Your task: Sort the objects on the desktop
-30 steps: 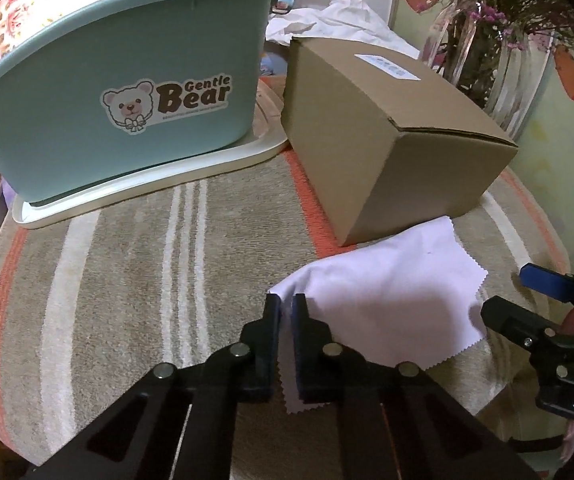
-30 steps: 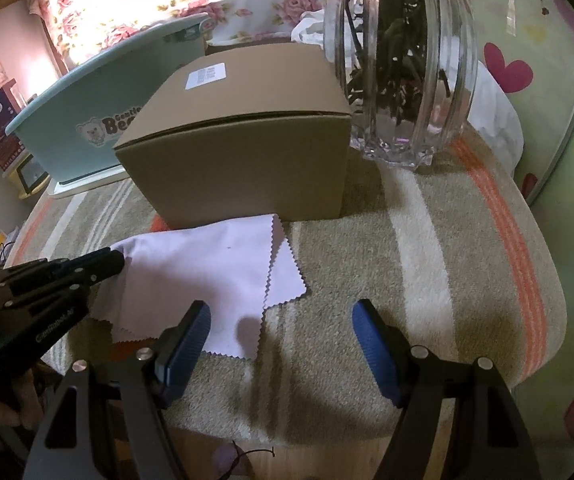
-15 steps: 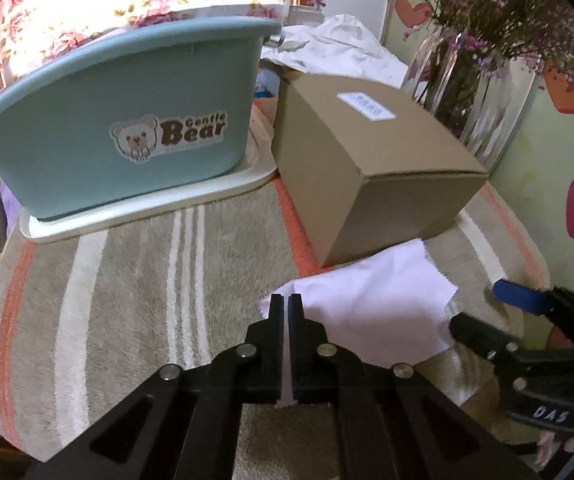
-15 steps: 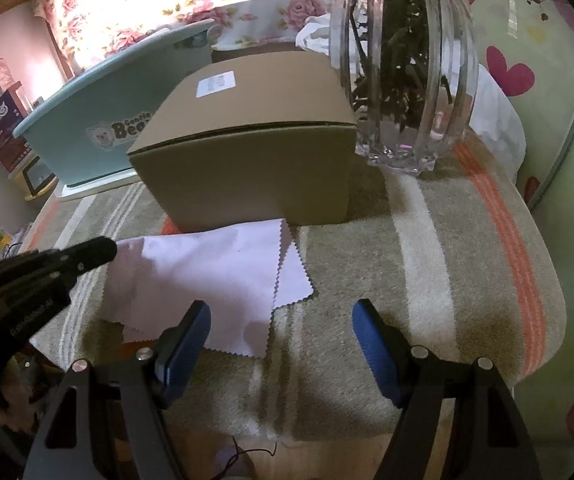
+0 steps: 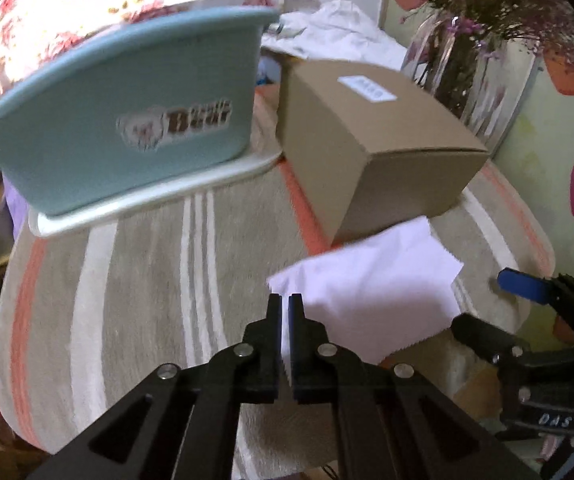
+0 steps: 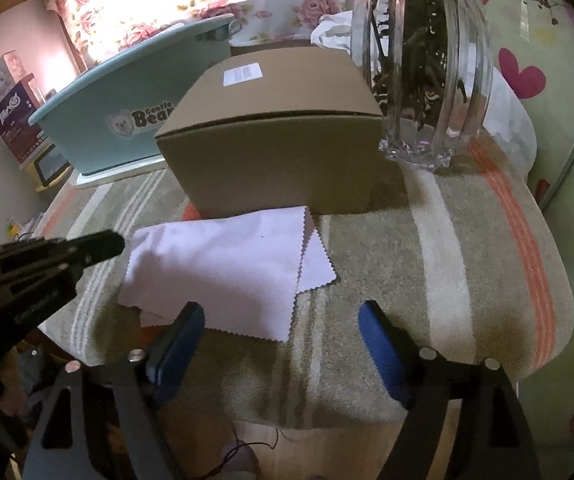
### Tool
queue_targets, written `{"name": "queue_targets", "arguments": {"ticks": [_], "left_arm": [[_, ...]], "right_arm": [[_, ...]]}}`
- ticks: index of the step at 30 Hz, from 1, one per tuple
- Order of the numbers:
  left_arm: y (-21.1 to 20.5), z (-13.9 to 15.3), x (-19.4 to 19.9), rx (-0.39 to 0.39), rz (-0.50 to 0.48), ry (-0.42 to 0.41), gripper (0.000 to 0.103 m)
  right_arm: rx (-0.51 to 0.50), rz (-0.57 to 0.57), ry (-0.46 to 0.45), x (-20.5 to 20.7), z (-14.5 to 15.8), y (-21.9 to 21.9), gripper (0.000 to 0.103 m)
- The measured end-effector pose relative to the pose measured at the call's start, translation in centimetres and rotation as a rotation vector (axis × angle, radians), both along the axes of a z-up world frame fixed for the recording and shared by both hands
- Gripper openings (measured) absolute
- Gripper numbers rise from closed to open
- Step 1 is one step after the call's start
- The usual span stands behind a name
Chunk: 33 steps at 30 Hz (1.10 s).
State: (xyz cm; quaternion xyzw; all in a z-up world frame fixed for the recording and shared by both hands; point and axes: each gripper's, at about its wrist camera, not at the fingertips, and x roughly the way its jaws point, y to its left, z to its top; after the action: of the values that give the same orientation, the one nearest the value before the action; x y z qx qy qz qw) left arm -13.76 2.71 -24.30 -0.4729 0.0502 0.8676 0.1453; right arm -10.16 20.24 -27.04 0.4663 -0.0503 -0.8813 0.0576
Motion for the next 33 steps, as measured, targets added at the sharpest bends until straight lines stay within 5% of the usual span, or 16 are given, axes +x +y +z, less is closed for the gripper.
{"name": "queue_targets", "arguments": {"ticks": [2, 3, 4, 6, 30, 33], "left_arm": [[-0.4, -0.1, 0.0, 0.007, 0.011, -0.005, 0.011], [-0.5, 0.0, 0.0, 0.006, 0.013, -0.005, 0.026], [-0.6, 0.0, 0.0, 0.003, 0.016, -0.002, 0.059], [-0.9, 0.2, 0.0, 0.004, 0.018, 0.001, 0.083], [-4.1, 0.0, -1.5, -0.004, 0.091, 0.027, 0.083], [-4.2, -0.2, -1.6, -0.002, 0.093, 0.023, 0.083]], "right_arm": [[-0.011, -0.009, -0.005, -0.3, -0.4, 0.4, 0.083], [-0.025, -0.015, -0.006, -0.6, -0.6, 0.7, 0.083], [-0.034, -0.019, -0.006, -0.8, -0.8, 1.0, 0.084], [-0.046, -0.025, -0.007, -1.3, -1.2, 1.3, 0.084], [0.06, 0.021, 0.026, -5.1, -2.7, -1.2, 0.083], [0.072, 0.022, 0.032, -4.8, -2.7, -1.4, 0.071]]}}
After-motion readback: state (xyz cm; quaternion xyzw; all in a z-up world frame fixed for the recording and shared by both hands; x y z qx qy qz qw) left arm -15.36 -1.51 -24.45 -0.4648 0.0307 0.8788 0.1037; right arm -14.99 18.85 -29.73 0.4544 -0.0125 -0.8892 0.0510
